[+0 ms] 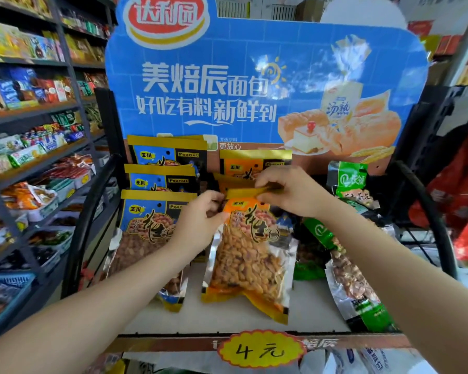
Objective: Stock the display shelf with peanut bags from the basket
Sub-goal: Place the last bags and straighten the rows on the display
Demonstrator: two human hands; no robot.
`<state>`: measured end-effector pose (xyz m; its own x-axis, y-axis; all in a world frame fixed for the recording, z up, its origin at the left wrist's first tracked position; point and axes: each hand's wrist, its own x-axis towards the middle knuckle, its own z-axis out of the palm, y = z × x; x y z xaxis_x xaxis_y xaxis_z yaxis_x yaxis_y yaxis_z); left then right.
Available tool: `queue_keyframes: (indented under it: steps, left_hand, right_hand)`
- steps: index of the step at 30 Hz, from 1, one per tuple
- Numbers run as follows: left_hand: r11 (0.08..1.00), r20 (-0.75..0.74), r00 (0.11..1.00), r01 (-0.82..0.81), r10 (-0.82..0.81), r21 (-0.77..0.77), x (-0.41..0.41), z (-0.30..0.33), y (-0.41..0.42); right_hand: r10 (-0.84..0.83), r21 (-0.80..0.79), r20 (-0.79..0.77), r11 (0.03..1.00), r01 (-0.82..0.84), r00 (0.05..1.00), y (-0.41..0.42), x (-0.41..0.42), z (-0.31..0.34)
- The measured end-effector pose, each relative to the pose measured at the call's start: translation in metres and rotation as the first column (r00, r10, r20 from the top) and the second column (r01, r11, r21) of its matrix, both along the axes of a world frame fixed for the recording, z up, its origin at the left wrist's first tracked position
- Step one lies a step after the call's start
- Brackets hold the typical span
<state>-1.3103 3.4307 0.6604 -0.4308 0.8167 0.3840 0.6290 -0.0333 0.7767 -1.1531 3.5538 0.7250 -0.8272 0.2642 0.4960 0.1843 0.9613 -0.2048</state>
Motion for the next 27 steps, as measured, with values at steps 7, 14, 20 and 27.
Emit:
queue_keyframes:
  steps: [7, 14, 20, 27]
  left_hand:
    - [0.991, 0.039, 0.999, 0.013, -0.008, -0.134, -0.001, -0.006, -0.006]
    - [0.988, 0.011, 0.997, -0.074, 0.076, -0.133, 0.001, -0.006, 0.002]
    - [0.986, 0.056, 0.991, -0.111, 0.119, -0.122, 0.001, -0.015, 0.016]
    - [0.96, -0.373, 0.92, -0.202, 0.119, -0.192, 0.004, -0.011, 0.0]
  right_hand:
    - [-0.262, -0.255, 0.103, 0.925, 0.28, 0.96, 0.003, -0.005, 0.009]
    - [-0.396, -0.582, -0.312, 0.798, 0.156, 0.863, 0.025, -0.009, 0.004]
    - [-0.259, -0.469, -0.032, 0.857, 0.214, 0.965, 0.036, 0.0, -0.003]
    - [-0.457, -0.14, -0.063, 0.884, 0.446, 0.887, 0.021, 0.01, -0.016]
